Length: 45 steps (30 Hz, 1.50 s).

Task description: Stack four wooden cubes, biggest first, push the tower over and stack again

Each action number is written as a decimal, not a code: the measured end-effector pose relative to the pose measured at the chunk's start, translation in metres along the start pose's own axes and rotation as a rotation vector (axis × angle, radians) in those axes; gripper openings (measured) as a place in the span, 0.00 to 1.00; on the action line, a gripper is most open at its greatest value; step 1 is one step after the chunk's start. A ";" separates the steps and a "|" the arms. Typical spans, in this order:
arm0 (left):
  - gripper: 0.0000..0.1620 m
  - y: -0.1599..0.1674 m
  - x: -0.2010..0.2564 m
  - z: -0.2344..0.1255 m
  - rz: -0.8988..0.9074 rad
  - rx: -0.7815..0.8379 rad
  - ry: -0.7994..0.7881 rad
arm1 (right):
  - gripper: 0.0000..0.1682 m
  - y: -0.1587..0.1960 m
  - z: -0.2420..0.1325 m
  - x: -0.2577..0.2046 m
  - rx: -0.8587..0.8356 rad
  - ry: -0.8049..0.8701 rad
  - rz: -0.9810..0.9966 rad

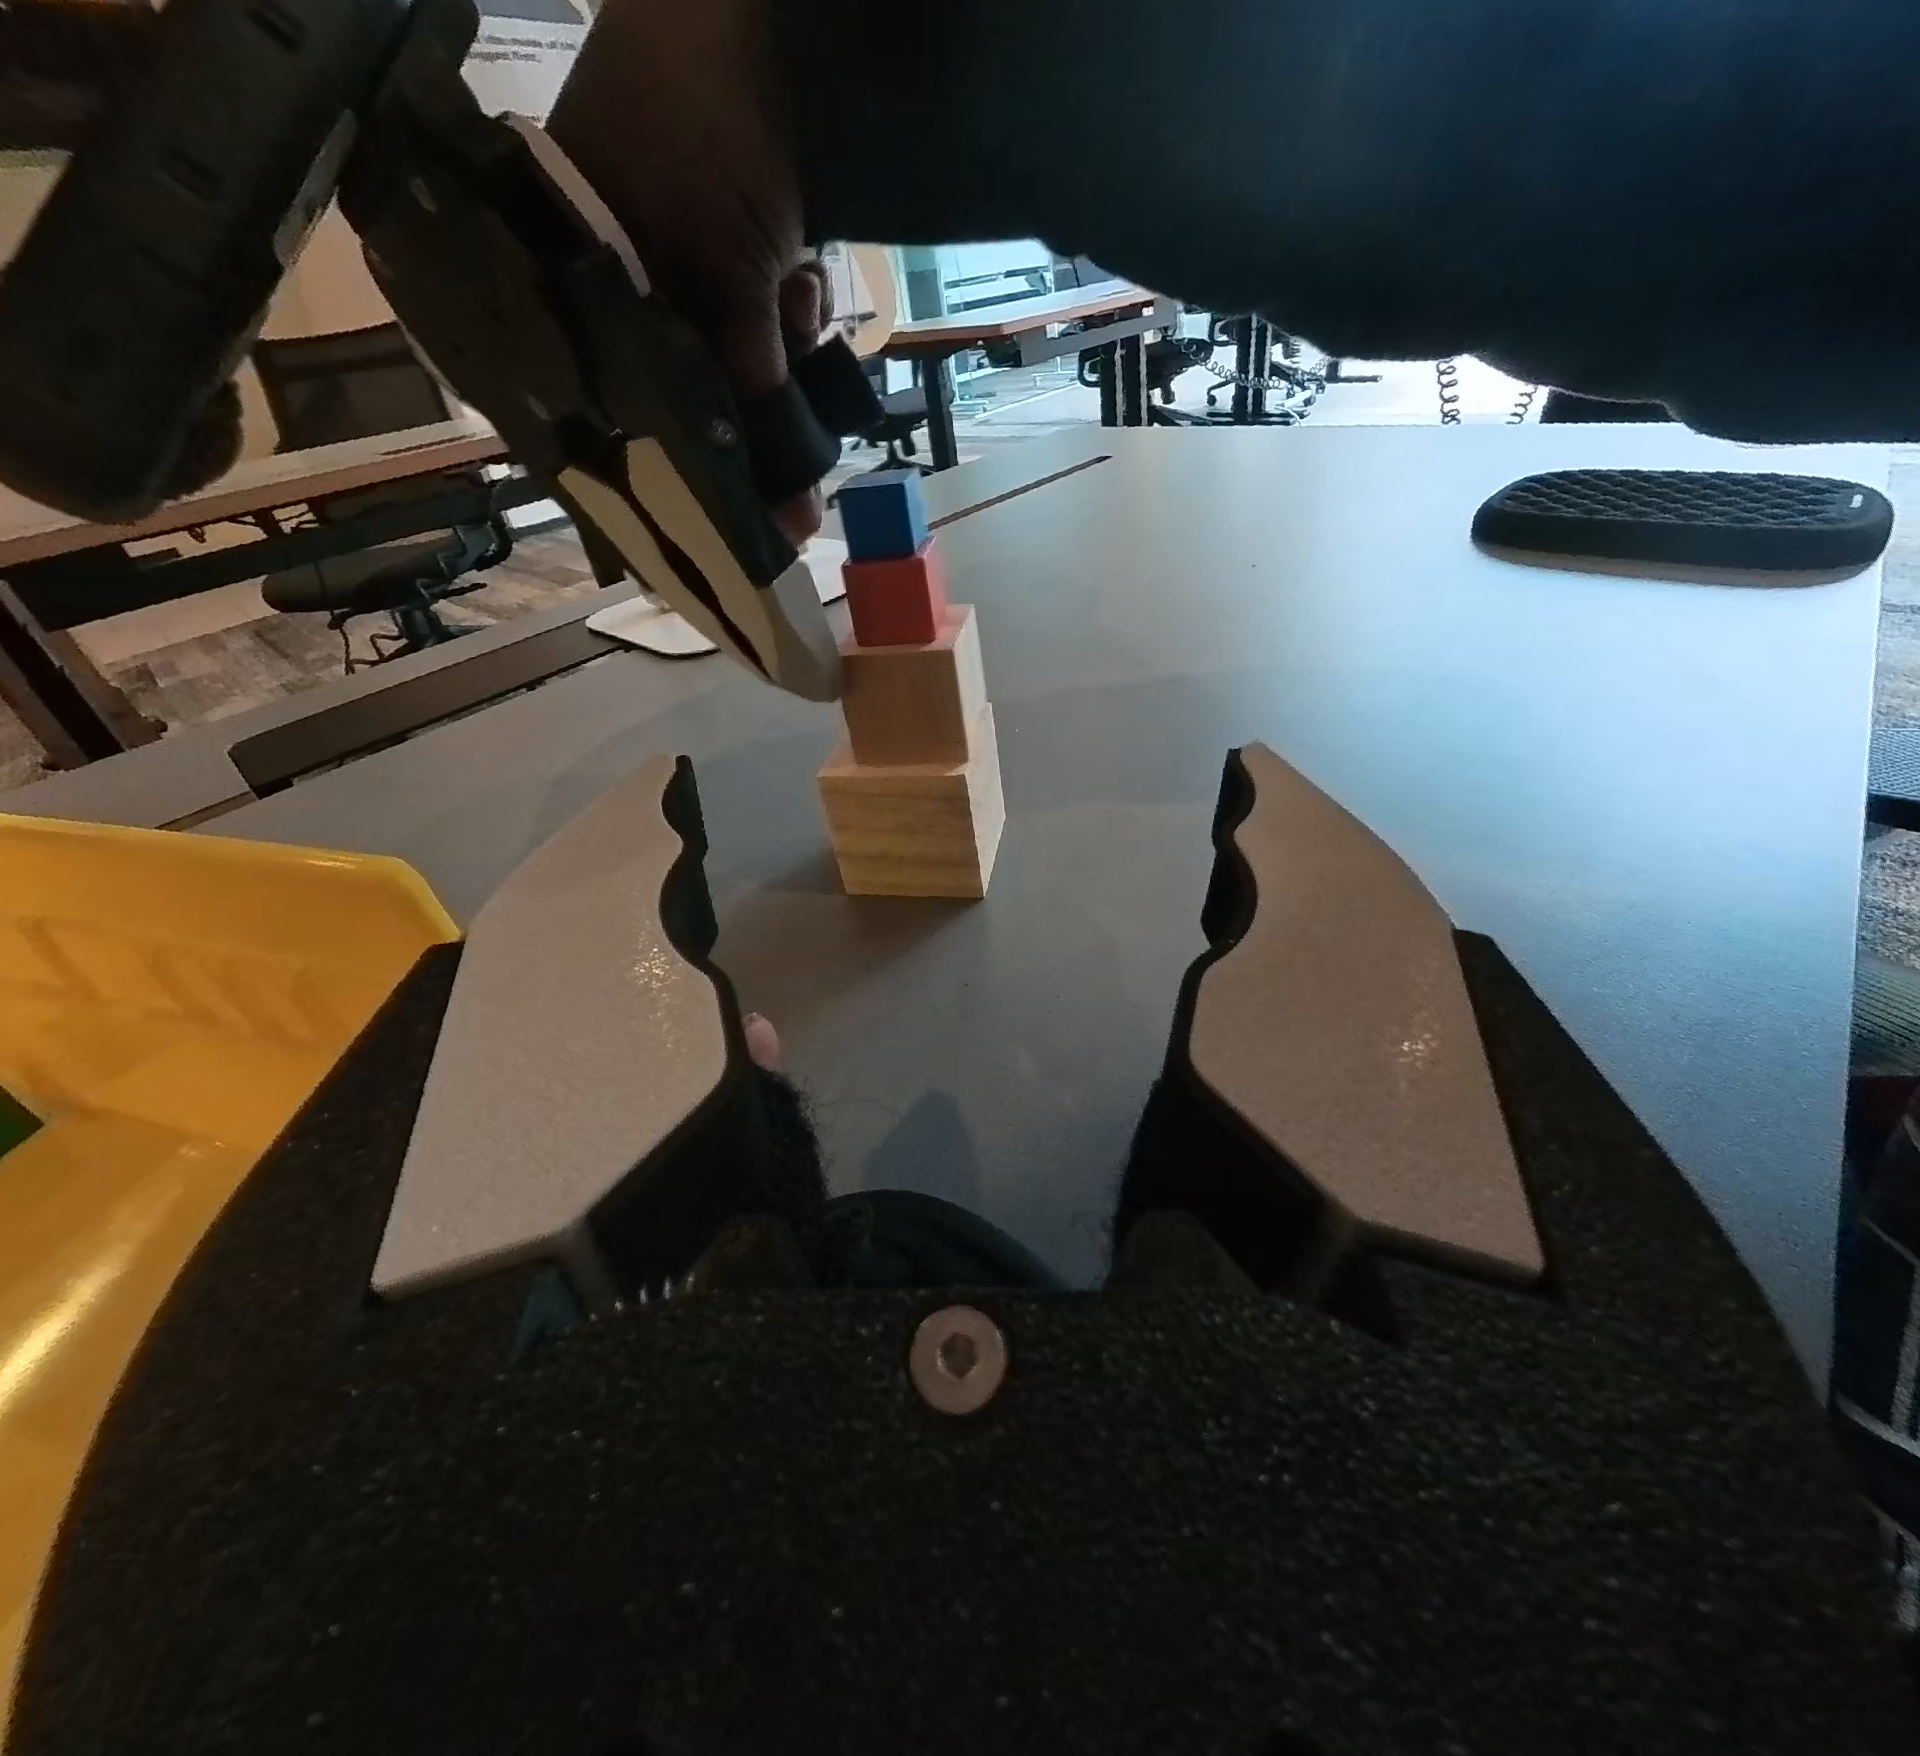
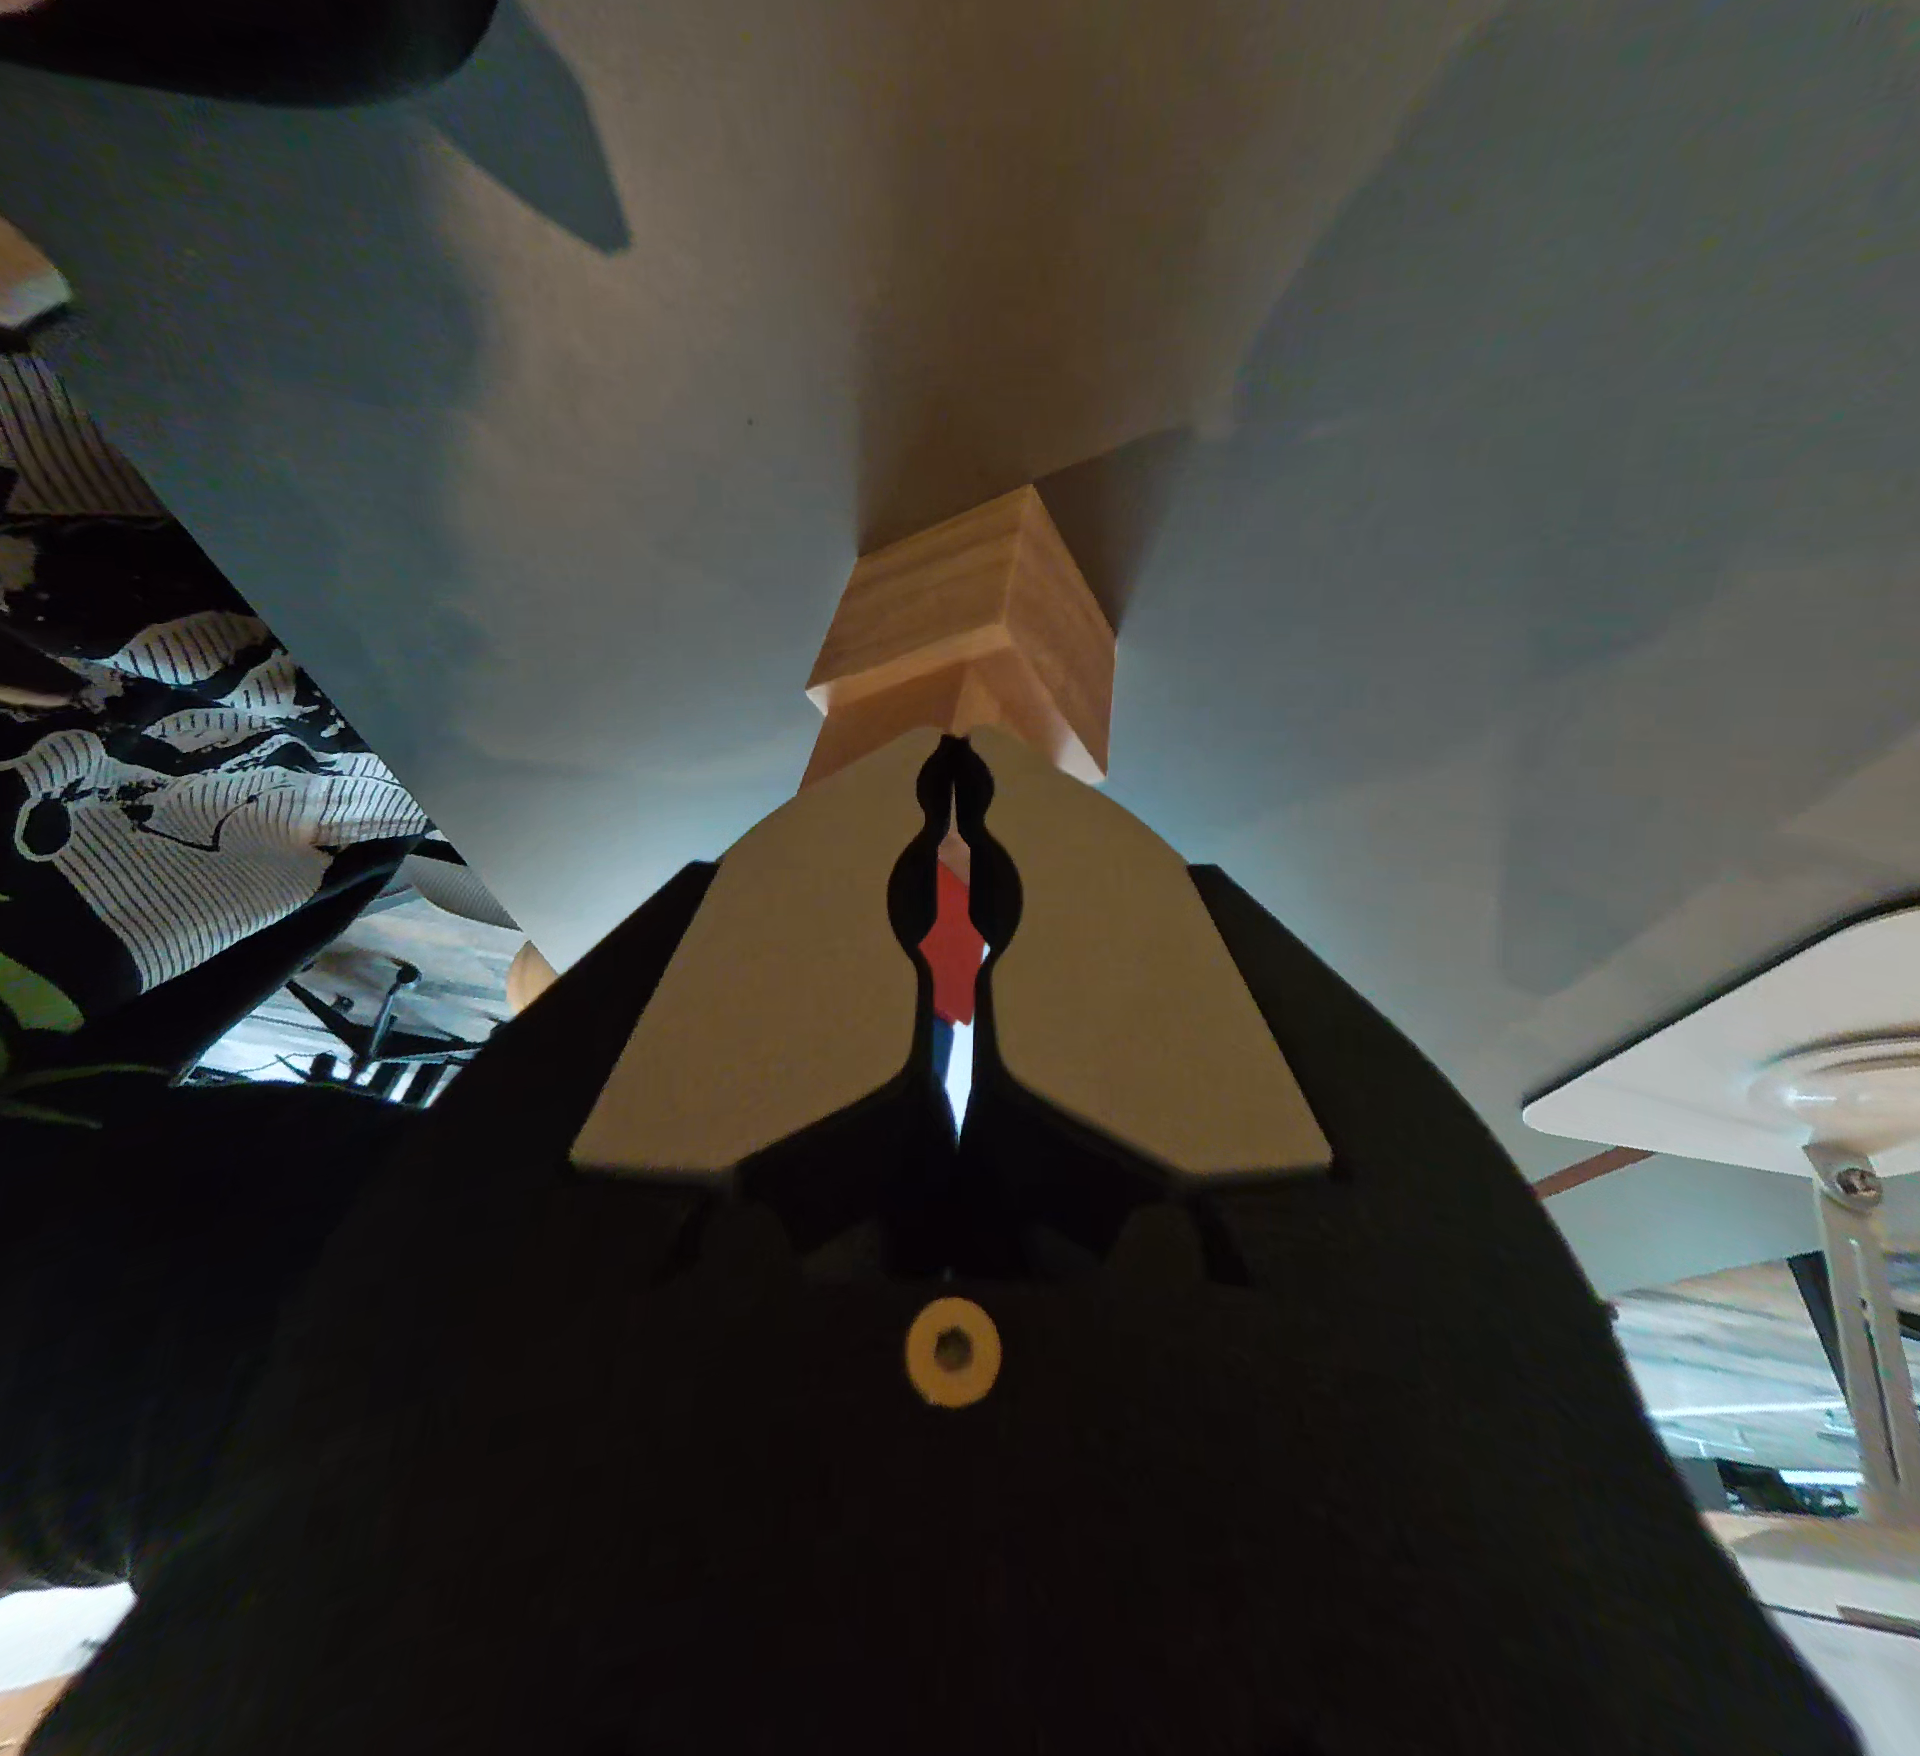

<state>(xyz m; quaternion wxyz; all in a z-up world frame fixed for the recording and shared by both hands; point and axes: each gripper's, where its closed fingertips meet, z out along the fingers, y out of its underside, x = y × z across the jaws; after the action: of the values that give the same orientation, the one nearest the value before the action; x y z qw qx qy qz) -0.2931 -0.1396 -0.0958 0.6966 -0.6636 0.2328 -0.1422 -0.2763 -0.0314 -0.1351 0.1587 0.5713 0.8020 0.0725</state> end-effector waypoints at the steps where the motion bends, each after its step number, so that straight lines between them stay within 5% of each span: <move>1: 0.58 0.000 0.000 0.000 0.001 -0.001 0.000 | 0.00 0.002 0.000 0.000 -0.007 0.002 0.002; 18: 0.57 0.001 0.000 0.000 0.001 -0.004 0.000 | 0.00 0.034 -0.002 -0.008 0.014 -0.029 -0.003; 22: 0.57 0.001 0.000 0.000 0.001 -0.005 0.000 | 0.00 0.023 -0.017 -0.008 0.211 0.033 -0.032; 25: 0.57 0.001 0.000 0.000 -0.002 -0.004 0.000 | 0.00 0.014 -0.046 -0.005 0.510 0.180 -0.019; 27: 0.57 0.001 0.000 0.000 -0.003 -0.002 -0.001 | 0.15 0.018 -0.071 -0.016 0.765 0.261 -0.014; 30: 0.57 0.001 0.000 0.001 -0.001 -0.007 0.002 | 0.30 0.052 -0.091 -0.039 1.036 0.418 0.005; 36: 0.57 0.005 0.004 0.003 0.024 -0.036 0.010 | 0.38 0.146 -0.072 -0.088 1.315 0.668 0.103; 45: 0.57 0.006 0.004 0.004 0.033 -0.050 0.012 | 0.43 0.209 -0.020 -0.109 1.315 0.721 0.208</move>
<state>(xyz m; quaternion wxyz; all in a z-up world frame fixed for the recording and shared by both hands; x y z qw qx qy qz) -0.2879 -0.1375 -0.1027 0.6808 -0.6759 0.2512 -0.1288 -0.0642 -0.0621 -0.0360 -0.4947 0.5618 0.6242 -0.2238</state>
